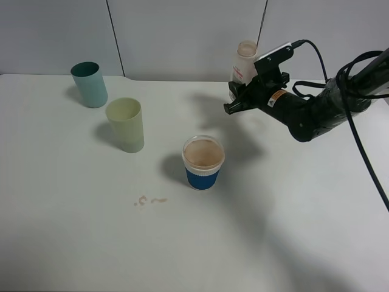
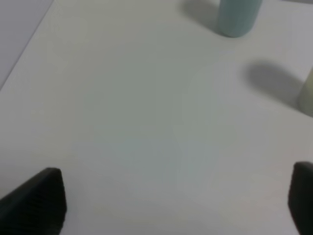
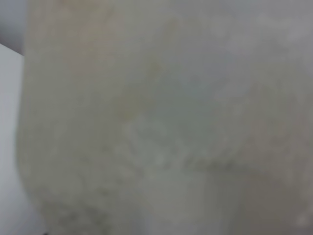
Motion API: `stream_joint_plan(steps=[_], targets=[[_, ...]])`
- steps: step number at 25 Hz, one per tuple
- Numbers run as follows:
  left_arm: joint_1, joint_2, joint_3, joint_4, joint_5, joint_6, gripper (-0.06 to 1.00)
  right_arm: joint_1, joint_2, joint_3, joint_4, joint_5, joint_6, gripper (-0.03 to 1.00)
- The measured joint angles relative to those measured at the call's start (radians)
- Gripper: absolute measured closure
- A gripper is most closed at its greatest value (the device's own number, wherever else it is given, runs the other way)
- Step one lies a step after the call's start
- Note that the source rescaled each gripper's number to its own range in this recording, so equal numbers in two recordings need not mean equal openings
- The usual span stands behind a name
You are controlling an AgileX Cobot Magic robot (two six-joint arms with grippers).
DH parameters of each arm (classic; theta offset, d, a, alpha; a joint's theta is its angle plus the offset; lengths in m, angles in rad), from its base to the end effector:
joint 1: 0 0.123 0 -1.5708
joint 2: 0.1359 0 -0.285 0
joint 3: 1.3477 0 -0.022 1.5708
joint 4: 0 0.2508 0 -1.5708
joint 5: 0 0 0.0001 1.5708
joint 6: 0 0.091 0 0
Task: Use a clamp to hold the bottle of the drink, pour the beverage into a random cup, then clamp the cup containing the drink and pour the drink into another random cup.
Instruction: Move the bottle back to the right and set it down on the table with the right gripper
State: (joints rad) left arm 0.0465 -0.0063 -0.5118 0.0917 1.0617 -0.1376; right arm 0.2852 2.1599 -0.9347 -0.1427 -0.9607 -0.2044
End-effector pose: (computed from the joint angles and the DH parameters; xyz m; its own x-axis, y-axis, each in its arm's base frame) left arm -0.0078 0.0069 0.2807 -0.4258 -0.1123 -0.8978 -0.1582 0.9862 -0.0483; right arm 0.3838 0.1236 0.1014 -0.0566 -0.3091 -0.9493 -0.4227 0.8689 -0.2577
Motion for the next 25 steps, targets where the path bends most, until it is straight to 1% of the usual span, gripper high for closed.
stream_joint_plan(steps=[6, 10, 25], targets=[[0.0, 0.0, 0.0, 0.0, 0.0, 0.0, 0.19, -0.001, 0.0, 0.0, 0.077, -0.022, 0.0, 0.97], [0.0, 0.0, 0.0, 0.0, 0.0, 0.0, 0.19, -0.014, 0.024, 0.0, 0.088, -0.046, 0.008, 0.97], [0.0, 0.0, 0.0, 0.0, 0.0, 0.0, 0.19, -0.068, 0.104, -0.002, 0.106, -0.048, 0.015, 0.97]])
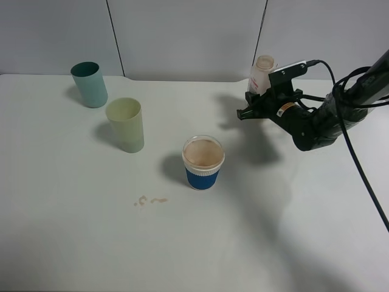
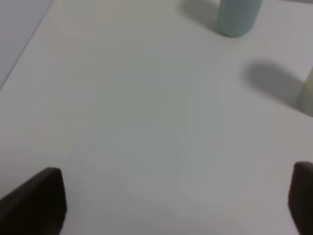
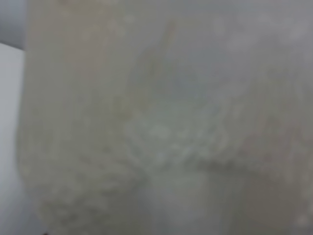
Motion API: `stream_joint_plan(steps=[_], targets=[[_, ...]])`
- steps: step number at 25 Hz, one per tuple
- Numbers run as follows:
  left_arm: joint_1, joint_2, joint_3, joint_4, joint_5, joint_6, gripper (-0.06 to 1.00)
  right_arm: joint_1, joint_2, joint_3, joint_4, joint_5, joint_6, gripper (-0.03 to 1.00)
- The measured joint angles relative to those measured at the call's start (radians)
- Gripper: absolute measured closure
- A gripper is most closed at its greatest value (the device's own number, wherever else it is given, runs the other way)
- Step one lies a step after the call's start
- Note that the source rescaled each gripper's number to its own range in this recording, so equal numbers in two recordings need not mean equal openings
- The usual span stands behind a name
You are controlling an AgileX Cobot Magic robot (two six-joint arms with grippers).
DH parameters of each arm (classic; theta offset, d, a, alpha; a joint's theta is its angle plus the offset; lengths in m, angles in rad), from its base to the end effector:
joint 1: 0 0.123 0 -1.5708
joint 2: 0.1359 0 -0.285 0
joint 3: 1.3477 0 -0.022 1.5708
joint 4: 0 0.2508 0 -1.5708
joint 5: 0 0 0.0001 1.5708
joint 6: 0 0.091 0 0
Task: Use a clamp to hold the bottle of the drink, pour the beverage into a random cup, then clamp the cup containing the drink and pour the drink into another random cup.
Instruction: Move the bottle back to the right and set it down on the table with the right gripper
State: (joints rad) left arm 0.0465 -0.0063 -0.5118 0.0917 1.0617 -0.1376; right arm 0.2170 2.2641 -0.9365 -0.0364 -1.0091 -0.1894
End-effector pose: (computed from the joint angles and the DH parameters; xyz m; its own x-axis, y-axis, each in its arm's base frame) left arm -0.0078 0.0069 0.2807 -0.4258 -0.1123 -0.8978 -0.1582 0.9862 -0.0483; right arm 0.3908 0.0890 0.0644 -0.1686 -0.2493 -0.9536 -0.2856 0.9383 -0.1948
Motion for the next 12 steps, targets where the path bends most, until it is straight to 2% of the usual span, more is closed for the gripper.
stream_joint_plan(steps=[12], targets=[[0.0, 0.0, 0.0, -0.001, 0.0, 0.0, 0.19, -0.024, 0.012, 0.0, 0.029, -0.018, 0.021, 0.97]])
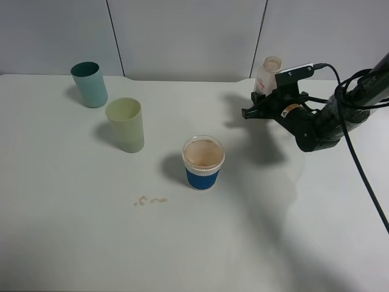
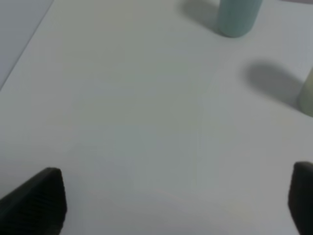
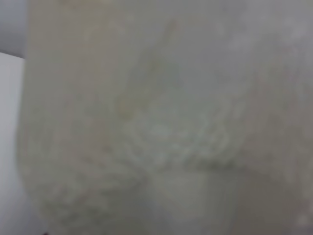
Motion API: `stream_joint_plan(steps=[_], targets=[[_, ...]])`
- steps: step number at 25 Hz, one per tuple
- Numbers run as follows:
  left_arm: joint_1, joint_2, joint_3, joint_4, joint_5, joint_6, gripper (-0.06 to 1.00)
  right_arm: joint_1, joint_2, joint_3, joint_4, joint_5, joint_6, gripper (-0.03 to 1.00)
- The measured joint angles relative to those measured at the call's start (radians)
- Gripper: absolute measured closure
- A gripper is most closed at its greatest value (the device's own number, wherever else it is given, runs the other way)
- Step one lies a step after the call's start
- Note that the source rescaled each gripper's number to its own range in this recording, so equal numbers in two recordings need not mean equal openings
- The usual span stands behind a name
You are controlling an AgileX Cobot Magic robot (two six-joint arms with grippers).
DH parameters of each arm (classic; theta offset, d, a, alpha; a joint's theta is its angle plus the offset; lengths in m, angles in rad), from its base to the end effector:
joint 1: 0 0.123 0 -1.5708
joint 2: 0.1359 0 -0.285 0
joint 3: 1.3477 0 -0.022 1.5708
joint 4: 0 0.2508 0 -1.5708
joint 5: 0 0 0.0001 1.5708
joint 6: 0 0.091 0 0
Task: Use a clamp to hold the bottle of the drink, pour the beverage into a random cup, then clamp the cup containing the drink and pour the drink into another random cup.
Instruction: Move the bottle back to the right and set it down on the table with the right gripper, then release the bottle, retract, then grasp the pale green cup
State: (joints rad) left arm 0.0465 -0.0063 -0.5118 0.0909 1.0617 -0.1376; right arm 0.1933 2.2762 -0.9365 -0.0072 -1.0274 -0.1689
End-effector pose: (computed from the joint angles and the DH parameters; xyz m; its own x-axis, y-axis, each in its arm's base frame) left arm -0.0078 0.0069 0.2807 -0.4258 -0.1127 -0.8978 -0.1578 0.9863 -0.0490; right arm 0.3930 0.0775 0.0612 -0.1818 -0.2106 -0.9605 -0.2327 0.9583 -0.1661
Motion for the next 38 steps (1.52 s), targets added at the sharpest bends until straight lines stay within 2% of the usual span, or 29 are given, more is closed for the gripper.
stream_joint_plan(steps=[10, 24, 27, 33, 35, 38], targets=[[0.0, 0.0, 0.0, 0.0, 0.0, 0.0, 0.19, 0.0, 0.0, 0.0, 0.065, 0.0, 0.057, 0.97], [0.0, 0.0, 0.0, 0.0, 0.0, 0.0, 0.19, 0.0, 0.0, 0.0, 0.072, 0.0, 0.086, 0.96], [0.0, 0.0, 0.0, 0.0, 0.0, 0.0, 0.19, 0.0, 0.0, 0.0, 0.072, 0.0, 0.086, 0.85], [0.0, 0.0, 0.0, 0.0, 0.0, 0.0, 0.19, 0.0, 0.003, 0.001, 0.072, 0.001, 0.086, 0.48], [0.0, 0.0, 0.0, 0.0, 0.0, 0.0, 0.19, 0.0, 0.003, 0.001, 0.076, 0.002, 0.086, 0.39], [0.0, 0.0, 0.0, 0.0, 0.0, 0.0, 0.19, 0.0, 0.003, 0.001, 0.083, 0.002, 0.086, 0.3]])
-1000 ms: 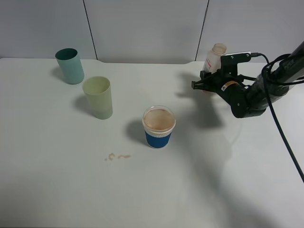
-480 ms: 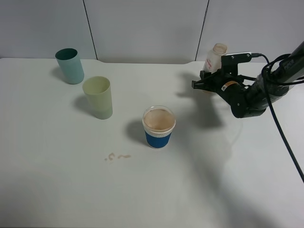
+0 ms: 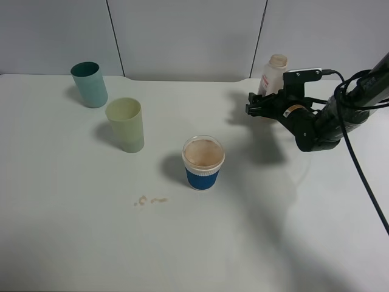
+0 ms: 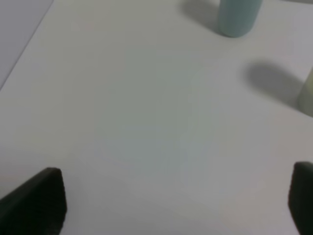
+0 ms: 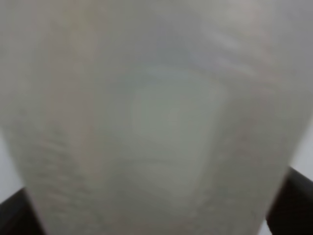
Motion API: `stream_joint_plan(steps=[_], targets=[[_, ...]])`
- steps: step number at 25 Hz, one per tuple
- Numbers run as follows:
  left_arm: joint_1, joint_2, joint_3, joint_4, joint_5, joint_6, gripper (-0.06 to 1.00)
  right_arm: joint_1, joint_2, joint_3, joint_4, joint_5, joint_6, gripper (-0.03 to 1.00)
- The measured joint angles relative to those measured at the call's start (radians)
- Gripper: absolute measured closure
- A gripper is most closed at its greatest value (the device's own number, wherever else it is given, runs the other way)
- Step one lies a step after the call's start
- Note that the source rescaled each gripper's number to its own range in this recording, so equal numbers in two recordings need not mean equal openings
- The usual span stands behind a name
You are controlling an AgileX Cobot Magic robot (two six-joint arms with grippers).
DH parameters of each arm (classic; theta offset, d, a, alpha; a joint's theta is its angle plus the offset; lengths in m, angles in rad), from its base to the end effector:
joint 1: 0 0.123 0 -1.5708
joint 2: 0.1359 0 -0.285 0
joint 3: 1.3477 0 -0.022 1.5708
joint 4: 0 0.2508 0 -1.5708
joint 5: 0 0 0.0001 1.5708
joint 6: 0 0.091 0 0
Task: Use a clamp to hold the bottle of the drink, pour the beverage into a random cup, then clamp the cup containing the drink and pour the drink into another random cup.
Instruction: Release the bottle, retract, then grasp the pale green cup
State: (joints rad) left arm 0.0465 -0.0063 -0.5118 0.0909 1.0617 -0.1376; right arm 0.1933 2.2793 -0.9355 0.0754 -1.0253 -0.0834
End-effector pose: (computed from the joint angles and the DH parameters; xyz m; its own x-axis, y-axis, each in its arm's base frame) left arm -0.0078 0.0069 0.2807 -0.4258 -0.1127 -0.8978 -0.1578 0.9863 -0.0490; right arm 0.3935 0.0711 0.0595 -0.2202 -0.0881 -0.9715 -0.1401 0.9884 -0.0579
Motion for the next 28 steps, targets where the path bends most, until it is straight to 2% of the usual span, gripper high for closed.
stream_joint_plan(steps=[10, 19, 28], targets=[[0.0, 0.0, 0.0, 0.0, 0.0, 0.0, 0.19, 0.0, -0.006, 0.001, 0.008, 0.082, -0.019, 0.04], [0.0, 0.0, 0.0, 0.0, 0.0, 0.0, 0.19, 0.0, -0.048, 0.001, 0.012, 0.096, -0.079, 0.02], [0.0, 0.0, 0.0, 0.0, 0.0, 0.0, 0.19, 0.0, -0.093, 0.002, 0.042, 0.167, -0.08, 0.02]])
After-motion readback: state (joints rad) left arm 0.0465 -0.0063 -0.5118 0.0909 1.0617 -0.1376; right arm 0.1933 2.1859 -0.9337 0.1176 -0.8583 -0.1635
